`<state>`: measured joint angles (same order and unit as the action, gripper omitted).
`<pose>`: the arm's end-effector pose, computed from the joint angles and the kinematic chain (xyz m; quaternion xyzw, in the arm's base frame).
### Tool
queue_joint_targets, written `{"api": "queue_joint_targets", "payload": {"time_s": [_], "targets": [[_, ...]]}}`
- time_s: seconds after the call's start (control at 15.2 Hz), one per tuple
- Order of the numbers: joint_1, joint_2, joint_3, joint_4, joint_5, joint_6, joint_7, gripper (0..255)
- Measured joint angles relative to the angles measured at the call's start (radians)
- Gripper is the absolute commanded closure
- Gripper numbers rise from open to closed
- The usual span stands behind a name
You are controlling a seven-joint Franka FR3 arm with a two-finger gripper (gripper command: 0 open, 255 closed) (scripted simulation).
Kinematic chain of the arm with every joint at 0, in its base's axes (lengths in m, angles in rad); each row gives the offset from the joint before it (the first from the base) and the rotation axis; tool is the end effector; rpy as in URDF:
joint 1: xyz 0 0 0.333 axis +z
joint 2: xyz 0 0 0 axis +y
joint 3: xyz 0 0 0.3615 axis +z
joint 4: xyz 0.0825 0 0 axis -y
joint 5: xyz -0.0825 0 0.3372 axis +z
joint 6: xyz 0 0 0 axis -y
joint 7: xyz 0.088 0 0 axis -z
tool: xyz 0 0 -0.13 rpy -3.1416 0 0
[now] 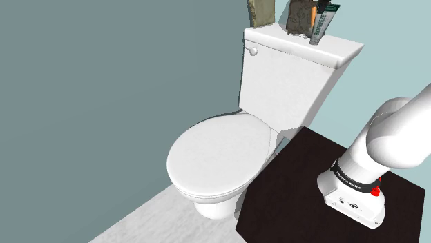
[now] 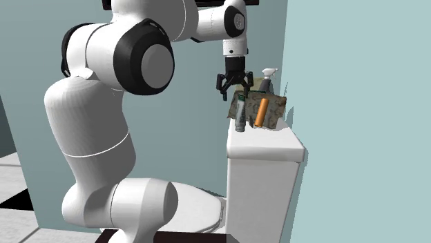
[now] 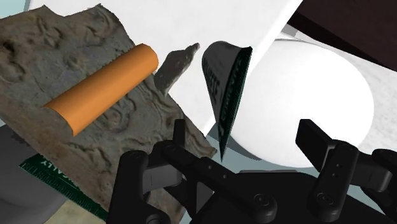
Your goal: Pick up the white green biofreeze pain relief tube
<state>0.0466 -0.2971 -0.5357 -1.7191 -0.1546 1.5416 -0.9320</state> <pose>0.3332 -0.2535 0.6942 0.9745 0.2209 0.0287 0.0270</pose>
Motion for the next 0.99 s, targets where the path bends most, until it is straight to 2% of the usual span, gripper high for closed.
{"api": "queue_joint_targets", "payload": {"time_s": [0.66,0.99], "targets": [[0.0,-0.005,0.001,-0.007,-0.002,0.005,0.001,255],[0.003,0.021,-0.003,0.07,0.009,-0.051,-0.009,255]]}}
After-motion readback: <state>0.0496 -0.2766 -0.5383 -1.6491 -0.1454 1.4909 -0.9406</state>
